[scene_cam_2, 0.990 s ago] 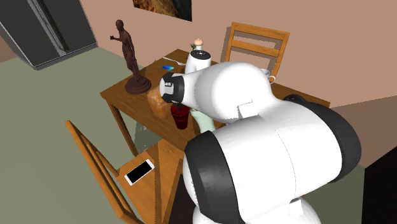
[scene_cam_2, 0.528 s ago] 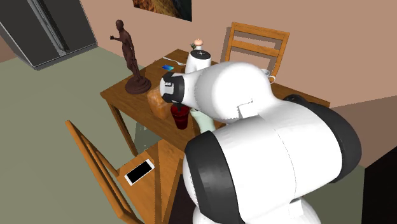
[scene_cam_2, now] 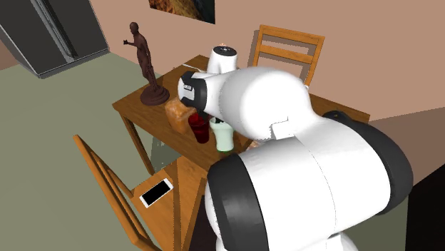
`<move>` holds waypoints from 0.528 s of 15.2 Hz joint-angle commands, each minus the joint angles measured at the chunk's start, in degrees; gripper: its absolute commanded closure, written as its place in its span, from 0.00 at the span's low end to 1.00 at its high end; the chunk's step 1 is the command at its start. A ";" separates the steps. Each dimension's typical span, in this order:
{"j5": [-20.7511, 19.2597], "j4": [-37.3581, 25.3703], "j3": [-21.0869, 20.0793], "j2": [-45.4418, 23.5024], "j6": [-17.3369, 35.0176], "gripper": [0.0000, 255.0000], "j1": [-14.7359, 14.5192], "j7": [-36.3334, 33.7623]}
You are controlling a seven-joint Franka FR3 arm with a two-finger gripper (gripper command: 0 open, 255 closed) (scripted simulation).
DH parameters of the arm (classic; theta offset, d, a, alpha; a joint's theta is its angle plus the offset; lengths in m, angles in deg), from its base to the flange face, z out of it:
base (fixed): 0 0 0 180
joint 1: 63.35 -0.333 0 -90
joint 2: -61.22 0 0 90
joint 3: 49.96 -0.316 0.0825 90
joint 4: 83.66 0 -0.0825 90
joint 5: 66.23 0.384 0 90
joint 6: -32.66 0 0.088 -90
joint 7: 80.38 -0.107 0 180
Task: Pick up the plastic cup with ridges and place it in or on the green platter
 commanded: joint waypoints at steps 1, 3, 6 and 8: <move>-0.03 -0.89 0.20 0.81 -1.80 1.00 0.01 -0.10; -0.19 -1.94 0.36 1.40 -3.43 1.00 0.07 -0.30; -0.42 -3.60 0.59 2.17 -5.85 1.00 0.16 -0.60; -0.57 -4.76 0.75 2.61 -7.44 1.00 0.22 -0.81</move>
